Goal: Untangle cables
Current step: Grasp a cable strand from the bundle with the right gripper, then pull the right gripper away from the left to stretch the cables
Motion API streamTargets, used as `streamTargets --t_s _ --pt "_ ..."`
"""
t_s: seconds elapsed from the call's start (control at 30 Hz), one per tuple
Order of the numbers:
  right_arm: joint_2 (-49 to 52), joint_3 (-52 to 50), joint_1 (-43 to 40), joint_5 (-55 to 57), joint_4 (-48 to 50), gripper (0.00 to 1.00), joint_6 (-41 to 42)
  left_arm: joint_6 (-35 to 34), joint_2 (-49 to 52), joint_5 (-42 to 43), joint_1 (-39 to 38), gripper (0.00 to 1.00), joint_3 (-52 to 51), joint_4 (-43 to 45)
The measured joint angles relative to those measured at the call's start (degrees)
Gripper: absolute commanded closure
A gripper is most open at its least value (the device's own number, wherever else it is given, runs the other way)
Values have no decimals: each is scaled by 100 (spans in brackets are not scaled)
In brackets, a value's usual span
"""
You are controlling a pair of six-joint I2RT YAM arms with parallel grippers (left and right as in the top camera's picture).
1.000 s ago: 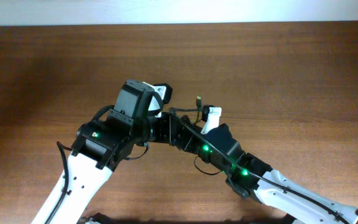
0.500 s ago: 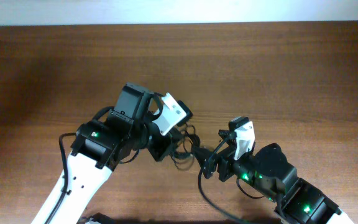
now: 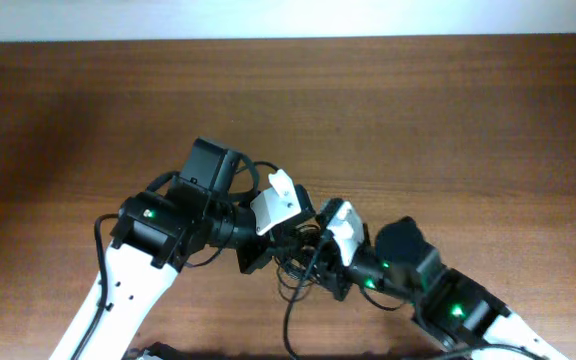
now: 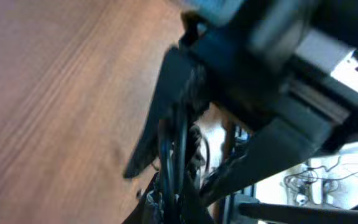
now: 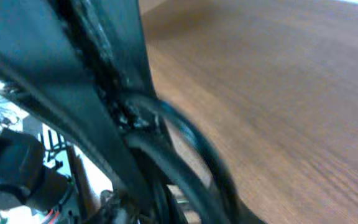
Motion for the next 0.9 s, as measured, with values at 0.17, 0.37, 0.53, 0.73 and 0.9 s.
streamTargets --t_s 0.17,0.37,0.53,0.73,0.9 --pt "-245 -2 -116 -160 -280 96 170 90 0 -61 -39 92 68 -74" --pt "-1143 -9 -439 643 -472 96 1362 -584 -17 -201 612 1 96 170" --pt "-841 -9 -444 1591 -299 96 3150 -3436 -17 -286 1104 1 92 734" --pt "-765 -11 -444 1381 177 96 3742 -5031 -17 -734 1014 1 -87 874" --pt "-498 -11 -444 1047 181 96 3759 -4153 -17 -562 1014 2 -120 1421"
